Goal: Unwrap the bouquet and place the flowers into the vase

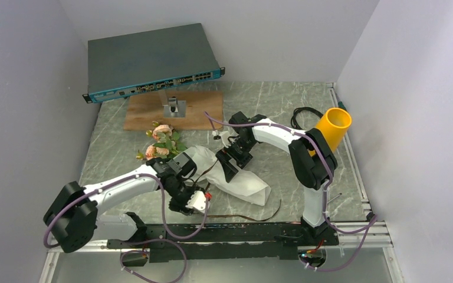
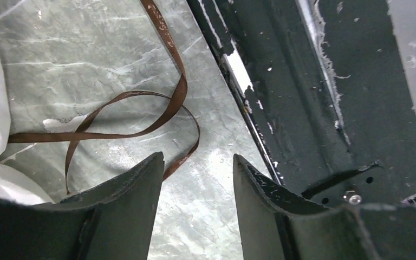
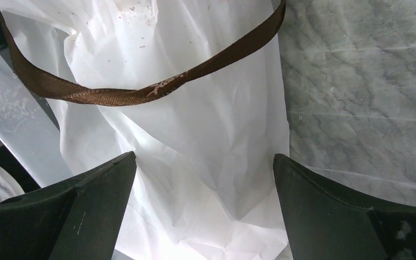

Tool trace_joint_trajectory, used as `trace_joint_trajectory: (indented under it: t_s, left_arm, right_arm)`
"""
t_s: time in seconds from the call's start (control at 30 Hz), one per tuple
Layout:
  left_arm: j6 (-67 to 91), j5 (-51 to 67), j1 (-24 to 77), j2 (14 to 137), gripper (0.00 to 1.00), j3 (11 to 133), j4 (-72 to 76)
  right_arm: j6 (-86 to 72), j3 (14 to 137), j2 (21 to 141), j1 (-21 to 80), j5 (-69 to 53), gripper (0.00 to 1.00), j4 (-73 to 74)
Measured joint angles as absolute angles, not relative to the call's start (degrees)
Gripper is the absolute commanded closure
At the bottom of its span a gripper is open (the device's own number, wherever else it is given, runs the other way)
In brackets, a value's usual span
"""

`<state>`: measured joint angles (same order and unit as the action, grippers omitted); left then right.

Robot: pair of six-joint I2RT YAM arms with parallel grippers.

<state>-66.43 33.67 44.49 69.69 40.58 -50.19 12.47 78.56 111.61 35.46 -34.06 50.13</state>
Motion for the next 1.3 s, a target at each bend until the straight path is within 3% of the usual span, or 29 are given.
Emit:
trace_joint_trajectory:
  t_s: [0.17, 0.3, 0.43, 0.6, 0.9, 1.13, 1.3]
  left_arm:
    - [-68.36, 31.03, 44.93, 74.85, 0.46, 39.62, -46.02]
    - [-69.08, 29.45, 45.43, 76.88, 0.56, 38.24, -43.55]
    - [-71.48, 28.36, 45.58, 76.49, 0.72, 36.80, -41.30]
    - [-73.19, 27.03, 45.65, 72.07, 1.00, 33.69, -39.62]
    - [-70.41, 24.93, 44.73, 61.73, 1.00, 35.31, -50.09]
    - [-61.58, 28.51, 39.16, 51.92, 1.00, 45.08, -57.28]
    - [-52.01, 30.50, 38.63, 51.46, 1.00, 53.17, -55.44]
  right_arm:
    - [12.45, 78.37, 111.61, 35.77, -34.20, 0.00, 50.09]
    - [12.47, 78.35, 111.61, 35.88, -34.20, 0.00, 50.09]
    - [12.73, 78.35, 111.33, 36.01, -34.22, 0.00, 50.11]
    - [14.06, 78.35, 109.82, 36.05, -34.83, 0.00, 50.54]
    - [16.29, 78.32, 107.59, 36.10, -34.79, 0.00, 51.03]
    - [16.78, 78.26, 104.33, 36.10, -34.41, 0.00, 50.65]
    - [16.53, 78.26, 101.69, 35.92, -34.13, 0.00, 48.69]
